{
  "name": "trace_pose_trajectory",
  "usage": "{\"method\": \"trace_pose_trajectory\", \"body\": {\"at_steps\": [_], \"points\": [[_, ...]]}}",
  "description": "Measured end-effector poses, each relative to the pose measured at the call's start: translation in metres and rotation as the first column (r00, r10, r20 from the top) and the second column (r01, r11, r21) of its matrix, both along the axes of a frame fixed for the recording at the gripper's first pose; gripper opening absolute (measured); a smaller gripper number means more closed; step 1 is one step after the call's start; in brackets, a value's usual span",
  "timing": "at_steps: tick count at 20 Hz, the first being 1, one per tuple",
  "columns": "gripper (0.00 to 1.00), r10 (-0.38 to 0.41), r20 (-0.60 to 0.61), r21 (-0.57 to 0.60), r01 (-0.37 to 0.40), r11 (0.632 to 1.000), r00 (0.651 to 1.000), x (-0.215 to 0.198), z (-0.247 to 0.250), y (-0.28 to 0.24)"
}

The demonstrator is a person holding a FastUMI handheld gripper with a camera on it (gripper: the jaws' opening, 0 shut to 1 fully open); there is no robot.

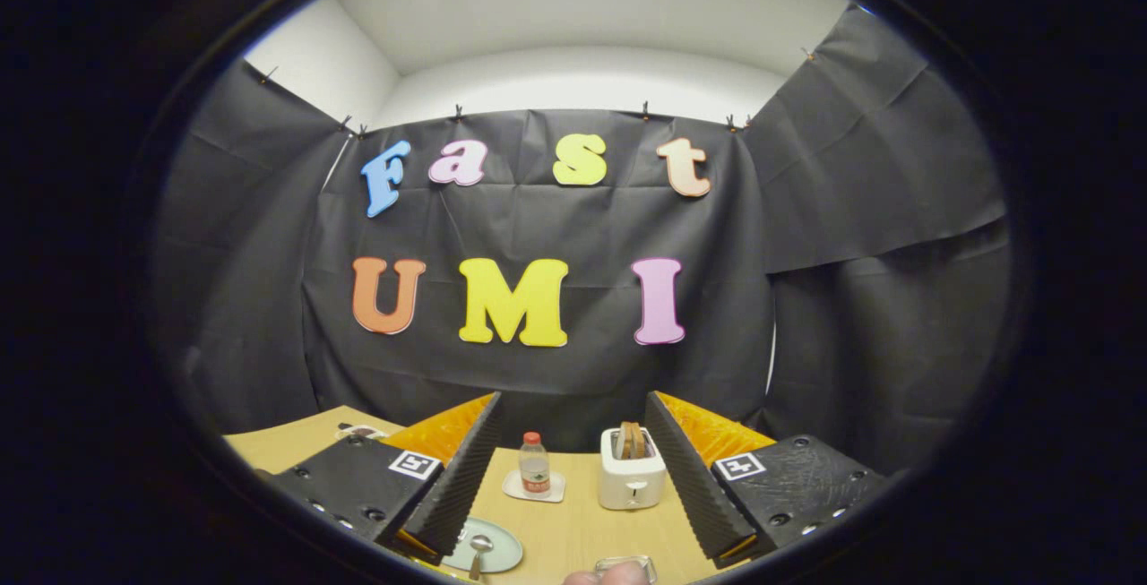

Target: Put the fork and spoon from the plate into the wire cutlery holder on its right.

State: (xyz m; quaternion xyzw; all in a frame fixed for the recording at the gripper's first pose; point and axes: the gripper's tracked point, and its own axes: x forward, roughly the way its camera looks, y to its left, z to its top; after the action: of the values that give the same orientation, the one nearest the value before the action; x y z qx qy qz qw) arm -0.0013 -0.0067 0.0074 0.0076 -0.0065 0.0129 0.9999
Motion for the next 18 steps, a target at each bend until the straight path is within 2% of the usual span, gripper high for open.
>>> {"method": "trace_pose_trajectory", "body": {"at_steps": [5,11,14,18], "points": [[0.95,-0.005,-0.024,-0.011,0.005,1.000,1.000,-0.008,-0.010,-0.003],[0.95,0.017,-0.157,-0.030,-0.022,0.999,0.987,-0.021,-0.059,0.008],[0.95,0.050,-0.268,-0.048,-0.065,0.997,0.962,-0.025,-0.101,0.027],[0.95,0.096,-0.424,-0.037,-0.123,0.992,0.901,-0.025,-0.164,0.063]]}}
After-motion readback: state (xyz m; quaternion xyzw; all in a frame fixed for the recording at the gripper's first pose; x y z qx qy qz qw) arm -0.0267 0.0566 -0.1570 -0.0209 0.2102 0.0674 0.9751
